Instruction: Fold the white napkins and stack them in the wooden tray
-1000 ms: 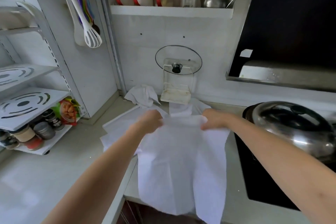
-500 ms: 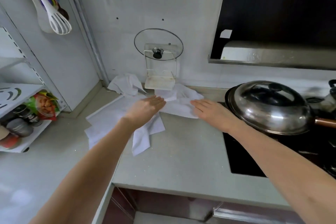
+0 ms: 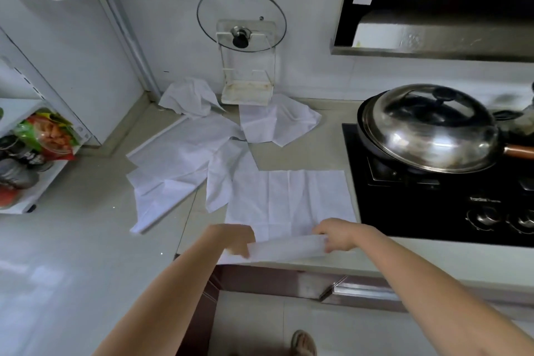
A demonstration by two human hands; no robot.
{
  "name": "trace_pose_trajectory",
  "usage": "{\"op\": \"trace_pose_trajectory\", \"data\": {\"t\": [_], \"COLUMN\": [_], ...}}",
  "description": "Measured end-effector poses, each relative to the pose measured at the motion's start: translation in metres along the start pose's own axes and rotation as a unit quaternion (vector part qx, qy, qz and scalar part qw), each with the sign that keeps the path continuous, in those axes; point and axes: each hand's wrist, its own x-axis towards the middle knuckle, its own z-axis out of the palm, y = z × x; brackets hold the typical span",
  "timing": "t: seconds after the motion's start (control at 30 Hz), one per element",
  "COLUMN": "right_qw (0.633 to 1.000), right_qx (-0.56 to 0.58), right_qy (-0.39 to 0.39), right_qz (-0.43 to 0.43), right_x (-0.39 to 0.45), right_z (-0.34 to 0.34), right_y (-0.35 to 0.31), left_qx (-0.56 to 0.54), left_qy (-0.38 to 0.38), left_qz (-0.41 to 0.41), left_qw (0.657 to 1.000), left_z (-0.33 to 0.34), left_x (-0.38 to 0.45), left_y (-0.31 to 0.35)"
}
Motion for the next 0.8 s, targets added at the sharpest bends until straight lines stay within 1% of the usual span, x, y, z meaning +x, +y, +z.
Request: {"op": "trace_pose_trajectory", "data": {"t": [0.03, 0.1, 0.2, 0.27, 0.3, 0.37, 0.43, 0.5, 0.57, 0.63, 0.8], "right_qw": [1.000, 0.997, 0.991, 0.989, 0.990, 0.994, 0.996, 0.992, 0.987, 0.983, 0.965], "right_qx": [0.004, 0.013, 0.015, 0.023, 0.032, 0.056, 0.088, 0.112, 0.108, 0.096, 0.080], "right_qy": [-0.030, -0.078, -0.129, -0.146, -0.140, -0.094, -0.026, 0.050, 0.105, 0.138, 0.223], "right_qz": [0.001, 0.001, 0.015, 0.015, 0.008, -0.002, 0.006, 0.025, 0.050, 0.076, 0.112], "right_x": [-0.002, -0.006, -0.009, -0.009, -0.008, -0.006, -0.002, 0.007, 0.017, 0.026, 0.054], "right_z": [0.002, 0.004, 0.004, 0.001, 0.000, -0.005, -0.010, -0.013, -0.015, -0.017, -0.017], "right_y": [-0.003, -0.007, -0.005, -0.002, 0.001, 0.007, 0.017, 0.029, 0.036, 0.039, 0.043], "left_qx": [0.010, 0.021, 0.019, 0.013, 0.009, -0.005, -0.044, -0.089, -0.125, -0.154, -0.189], "left_qy": [-0.035, -0.070, -0.100, -0.107, -0.100, -0.062, 0.012, 0.088, 0.154, 0.195, 0.289], "left_qz": [0.000, -0.008, -0.003, 0.001, 0.001, -0.001, -0.010, -0.030, -0.043, -0.065, -0.120], "left_qw": [0.999, 0.997, 0.995, 0.994, 0.995, 0.998, 0.999, 0.992, 0.979, 0.966, 0.931], "left_z": [0.001, 0.003, 0.003, 0.000, -0.002, -0.007, -0.012, -0.016, -0.018, -0.019, -0.015], "left_x": [-0.003, -0.004, 0.002, 0.006, 0.006, 0.009, 0.014, 0.020, 0.029, 0.038, 0.063], "left_y": [0.003, 0.005, 0.003, 0.002, 0.002, -0.001, -0.007, -0.015, -0.022, -0.024, -0.020]}}
